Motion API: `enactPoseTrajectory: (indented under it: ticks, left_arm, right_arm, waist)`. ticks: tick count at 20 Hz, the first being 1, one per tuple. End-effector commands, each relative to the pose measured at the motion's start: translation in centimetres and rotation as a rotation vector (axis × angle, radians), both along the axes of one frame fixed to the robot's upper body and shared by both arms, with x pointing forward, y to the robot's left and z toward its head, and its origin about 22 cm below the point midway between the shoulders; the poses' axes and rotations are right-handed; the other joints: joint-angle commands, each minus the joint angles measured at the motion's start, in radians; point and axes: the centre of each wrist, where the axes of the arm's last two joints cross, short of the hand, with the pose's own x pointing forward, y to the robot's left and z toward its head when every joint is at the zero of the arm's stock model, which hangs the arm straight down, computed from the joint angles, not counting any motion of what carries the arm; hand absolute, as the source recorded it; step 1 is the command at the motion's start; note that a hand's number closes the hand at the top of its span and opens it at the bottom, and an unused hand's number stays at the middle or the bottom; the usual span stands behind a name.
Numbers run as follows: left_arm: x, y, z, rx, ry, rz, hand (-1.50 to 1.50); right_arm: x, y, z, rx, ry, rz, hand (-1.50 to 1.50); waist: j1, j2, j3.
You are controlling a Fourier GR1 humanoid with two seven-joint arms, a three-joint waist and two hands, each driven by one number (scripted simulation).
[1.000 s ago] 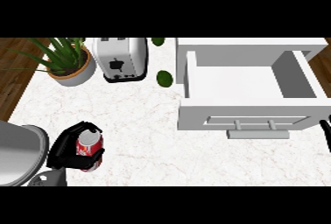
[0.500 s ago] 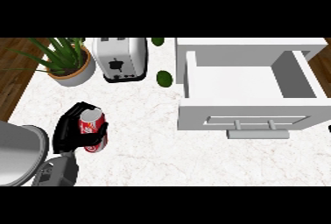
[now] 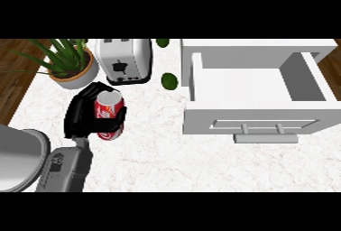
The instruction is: Pick up the can, place it into the drawer and close the drawer
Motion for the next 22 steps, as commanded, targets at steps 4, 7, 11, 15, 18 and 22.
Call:
enactPoseTrajectory:
  ticks: [4, 7, 11, 15, 18, 22]
  left_arm:
    - [1.5, -5.4, 6.5, 0.034, -0.057, -0.056, 1.50]
    - [2.6, -7.5, 8.3, 0.039, -0.038, -0.090, 1.50]
    - [4.2, -10.9, 11.6, 0.060, -0.075, -0.106, 1.50]
    - [4.1, -12.7, 13.7, 0.084, -0.081, -0.126, 1.50]
    - [5.1, -15.8, 17.4, 0.099, -0.118, -0.145, 1.50]
    - [6.7, -17.4, 20.6, 0.116, -0.124, -0.132, 1.50]
  right_arm:
    - [0.1, -0.8, -0.5, -0.002, 0.006, 0.002, -1.50]
    - [-0.5, 1.2, 0.8, 0.008, -0.008, -0.019, -1.50]
    - [0.9, 0.5, 0.3, 0.001, 0.007, 0.002, -1.50]
    - [-0.2, 0.2, -0.8, -0.010, -0.017, -0.004, -1.50]
    - [1.1, -0.9, 2.5, -0.008, -0.005, -0.009, -1.50]
    - [-0.7, 0.1, 1.4, -0.022, 0.004, -0.017, -1.50]
  waist:
    - [-0.002, 0.000, 0.000]
    - [-0.006, 0.000, 0.000]
    - [-0.008, 0.002, 0.000]
    - [-0.006, 0.001, 0.000]
    - [-0.009, 0.002, 0.000]
    - [-0.017, 0.002, 0.000]
